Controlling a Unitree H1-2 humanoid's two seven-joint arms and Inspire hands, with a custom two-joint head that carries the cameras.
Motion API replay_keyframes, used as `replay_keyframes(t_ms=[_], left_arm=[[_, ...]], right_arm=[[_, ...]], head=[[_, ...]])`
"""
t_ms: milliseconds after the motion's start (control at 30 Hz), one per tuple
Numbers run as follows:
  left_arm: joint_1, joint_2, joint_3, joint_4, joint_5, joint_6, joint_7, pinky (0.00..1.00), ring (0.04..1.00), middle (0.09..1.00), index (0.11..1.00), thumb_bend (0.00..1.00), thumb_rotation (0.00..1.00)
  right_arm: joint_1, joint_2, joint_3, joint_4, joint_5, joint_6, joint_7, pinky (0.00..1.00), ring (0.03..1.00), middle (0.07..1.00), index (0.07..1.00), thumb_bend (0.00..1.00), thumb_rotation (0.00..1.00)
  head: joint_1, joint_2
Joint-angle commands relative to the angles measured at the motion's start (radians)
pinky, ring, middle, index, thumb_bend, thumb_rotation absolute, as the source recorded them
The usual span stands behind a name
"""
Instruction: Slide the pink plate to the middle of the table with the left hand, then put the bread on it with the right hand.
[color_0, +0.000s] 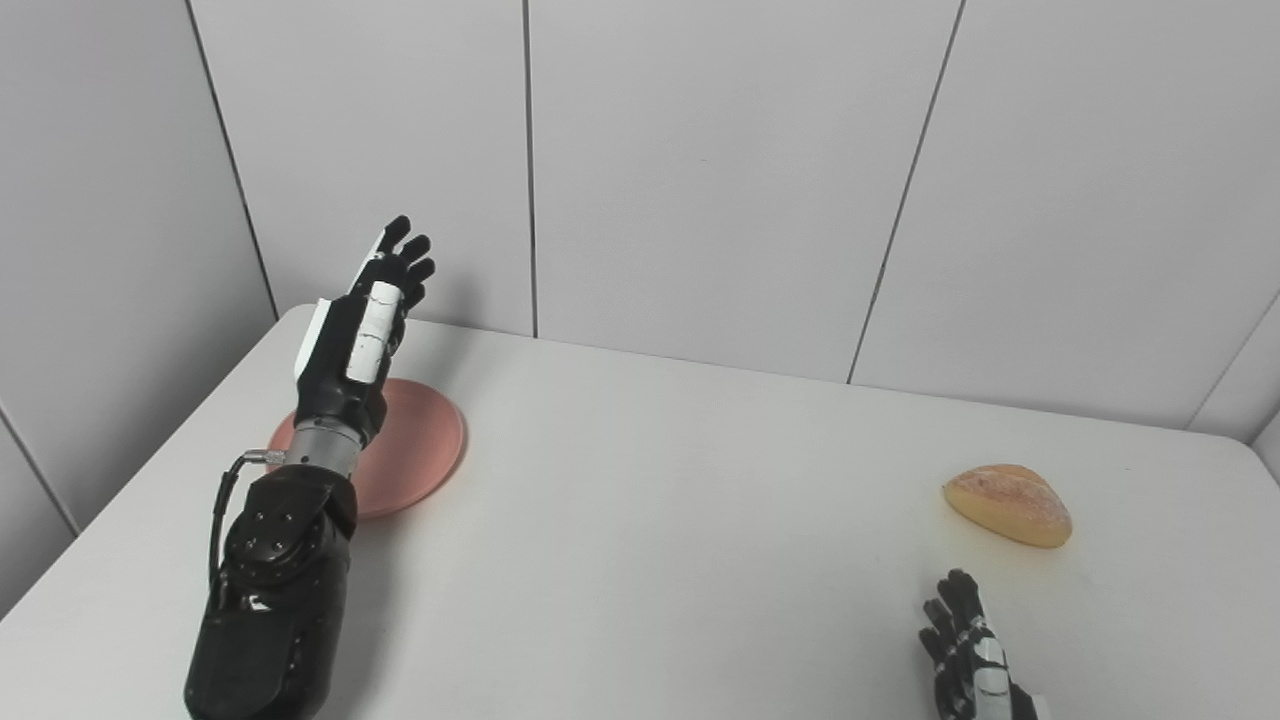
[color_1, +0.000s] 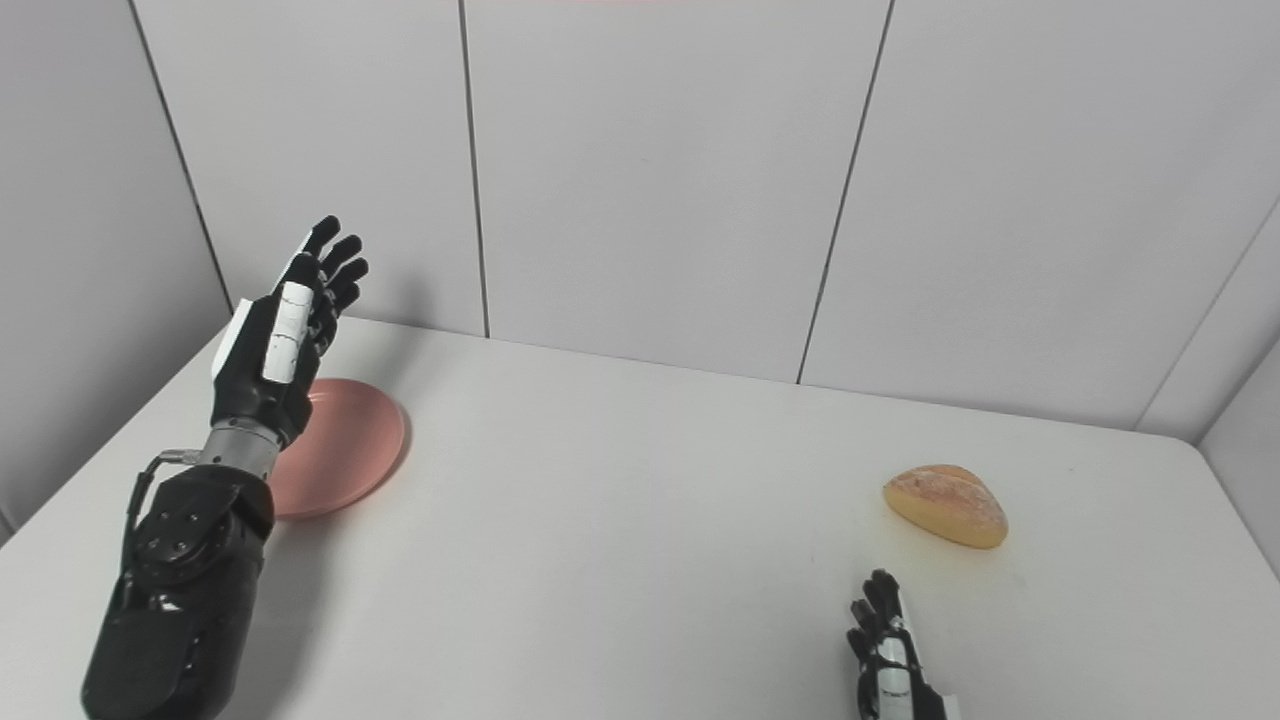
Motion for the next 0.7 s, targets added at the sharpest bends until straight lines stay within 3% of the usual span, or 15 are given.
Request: replay_keyframes(t_ms=[0, 267, 467, 667], left_arm=[[-0.062, 0.051, 0.015, 0.014, -0.008, -0.057, -0.016, 0.88, 0.885, 0.916, 0.911, 1.00, 0.87], [-0.148, 0.152, 0.029, 0.257, -0.004, -0.157, -0.054, 0.88, 0.922, 0.939, 0.952, 1.00, 0.88], [-0.221, 0.216, 0.039, 0.476, -0.001, -0.254, -0.069, 0.90, 0.922, 0.921, 0.896, 1.00, 0.86], [-0.270, 0.268, 0.031, 0.669, 0.011, -0.355, -0.073, 0.91, 0.929, 0.929, 0.944, 1.00, 0.87]], right_arm=[[0.027, -0.013, -0.011, 0.024, -0.001, 0.000, 0.000, 1.00, 0.978, 0.977, 0.965, 0.76, 1.00], [0.028, -0.013, -0.011, 0.024, -0.009, -0.002, -0.003, 1.00, 0.970, 0.969, 0.957, 0.75, 1.00], [0.031, -0.014, -0.012, 0.021, -0.008, 0.002, -0.003, 1.00, 0.965, 0.965, 0.960, 0.75, 1.00], [0.030, -0.012, -0.013, 0.021, -0.006, 0.007, -0.005, 1.00, 0.957, 0.958, 0.952, 0.74, 1.00]], head=[[0.001, 0.002], [0.005, 0.006], [0.005, 0.007], [0.005, 0.007]])
